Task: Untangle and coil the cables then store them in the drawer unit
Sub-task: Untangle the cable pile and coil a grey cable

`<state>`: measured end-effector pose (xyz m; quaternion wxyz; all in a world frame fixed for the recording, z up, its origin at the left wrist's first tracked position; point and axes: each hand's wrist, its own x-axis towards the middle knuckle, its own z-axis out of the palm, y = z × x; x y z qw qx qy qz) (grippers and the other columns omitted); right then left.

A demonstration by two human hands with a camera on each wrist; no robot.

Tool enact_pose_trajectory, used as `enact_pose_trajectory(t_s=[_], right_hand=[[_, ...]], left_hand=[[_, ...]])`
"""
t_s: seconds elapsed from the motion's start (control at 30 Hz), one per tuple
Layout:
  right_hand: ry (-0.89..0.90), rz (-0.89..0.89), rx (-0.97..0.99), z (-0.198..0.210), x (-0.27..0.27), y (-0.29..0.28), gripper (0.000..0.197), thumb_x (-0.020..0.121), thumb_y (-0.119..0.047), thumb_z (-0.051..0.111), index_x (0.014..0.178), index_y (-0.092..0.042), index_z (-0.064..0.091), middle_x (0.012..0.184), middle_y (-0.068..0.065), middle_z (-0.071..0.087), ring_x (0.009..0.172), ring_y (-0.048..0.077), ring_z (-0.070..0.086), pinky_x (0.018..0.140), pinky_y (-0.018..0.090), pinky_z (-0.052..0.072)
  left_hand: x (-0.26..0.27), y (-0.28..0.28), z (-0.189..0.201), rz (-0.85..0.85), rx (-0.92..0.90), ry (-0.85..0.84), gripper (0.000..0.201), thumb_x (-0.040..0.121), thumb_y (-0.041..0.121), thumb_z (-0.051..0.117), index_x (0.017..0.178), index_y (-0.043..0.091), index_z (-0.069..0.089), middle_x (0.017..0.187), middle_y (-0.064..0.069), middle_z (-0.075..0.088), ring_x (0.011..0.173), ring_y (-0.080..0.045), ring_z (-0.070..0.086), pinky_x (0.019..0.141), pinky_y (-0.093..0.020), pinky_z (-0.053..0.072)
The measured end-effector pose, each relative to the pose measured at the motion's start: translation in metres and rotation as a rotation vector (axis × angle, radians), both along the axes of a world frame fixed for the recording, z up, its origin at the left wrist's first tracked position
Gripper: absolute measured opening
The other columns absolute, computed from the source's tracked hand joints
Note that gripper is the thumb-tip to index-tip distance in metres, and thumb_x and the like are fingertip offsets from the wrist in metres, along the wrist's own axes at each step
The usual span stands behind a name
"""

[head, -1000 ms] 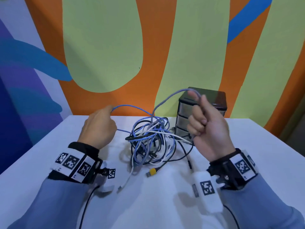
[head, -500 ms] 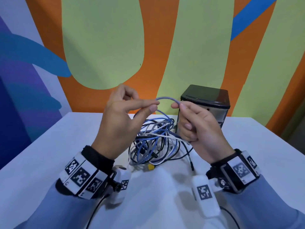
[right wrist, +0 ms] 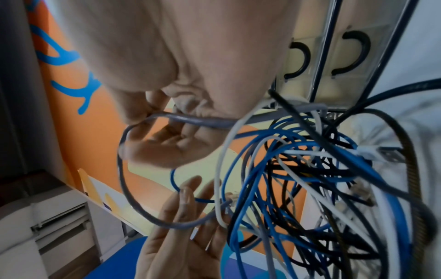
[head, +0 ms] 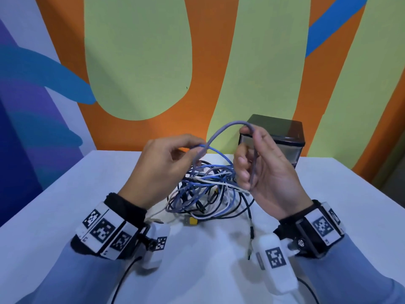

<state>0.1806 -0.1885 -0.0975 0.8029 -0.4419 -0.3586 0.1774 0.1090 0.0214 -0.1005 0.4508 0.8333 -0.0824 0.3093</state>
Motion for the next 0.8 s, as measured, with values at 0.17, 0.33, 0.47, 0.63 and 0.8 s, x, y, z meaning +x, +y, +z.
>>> enact_pose_trajectory(t_s=[0.17,0.33,0.47,0.63,0.8], right_hand=[[-0.036,0.019,-0.011,0.0,0.003,0.0,0.023,0.108,-0.032,0.041,0.114,-0.019,0.058,0.137,0.021,0.067,0.131,0.03,0.063,0.104,0.056,0.054],[-0.084,-0.077,-0.068,-0.006,0.007,0.002,0.021,0.103,-0.035,0.049,0.114,-0.024,0.063,0.148,0.005,0.062,0.146,0.015,0.049,0.121,0.065,0.031],[-0.241,-0.193,-0.163,-0.012,0.008,0.003,0.024,0.099,-0.037,0.057,0.119,-0.036,0.071,0.146,-0.011,0.062,0.149,0.003,0.04,0.125,0.058,0.028],[-0.593,-0.203,-0.489,-0.021,0.016,0.002,0.05,0.09,-0.034,0.08,0.137,-0.04,0.065,0.166,-0.024,0.029,0.151,0.0,0.034,0.123,0.05,0.035],[-0.707,-0.294,-0.633,-0.025,0.019,0.005,0.035,0.091,-0.041,0.078,0.126,-0.043,0.073,0.167,-0.033,0.011,0.149,-0.012,0.027,0.12,0.044,0.04]], left_hand=[[-0.006,-0.005,0.013,-0.23,-0.413,0.053,0.028,0.11,0.016,0.052,0.131,0.021,0.069,0.127,-0.009,0.066,0.08,-0.039,0.079,0.071,-0.036,0.063],[-0.008,-0.002,0.015,-0.206,-0.311,-0.031,0.026,0.093,0.029,0.077,0.115,0.015,0.079,0.114,-0.007,0.062,0.054,-0.021,0.061,0.056,-0.026,0.051],[-0.001,0.005,0.013,-0.116,-0.36,-0.01,0.033,0.097,0.034,0.065,0.087,0.003,0.069,0.072,0.001,0.064,0.049,-0.014,0.05,0.05,-0.019,0.04],[0.003,0.015,0.017,-0.156,-0.852,-0.058,0.03,0.115,0.03,0.043,0.089,0.017,0.052,0.062,0.003,0.04,0.046,-0.009,0.027,0.045,-0.018,0.023],[0.006,0.018,0.016,-0.514,-1.289,-0.008,0.025,0.113,0.034,0.044,0.096,0.018,0.052,0.069,0.007,0.034,0.051,-0.006,0.029,0.053,-0.018,0.033]])
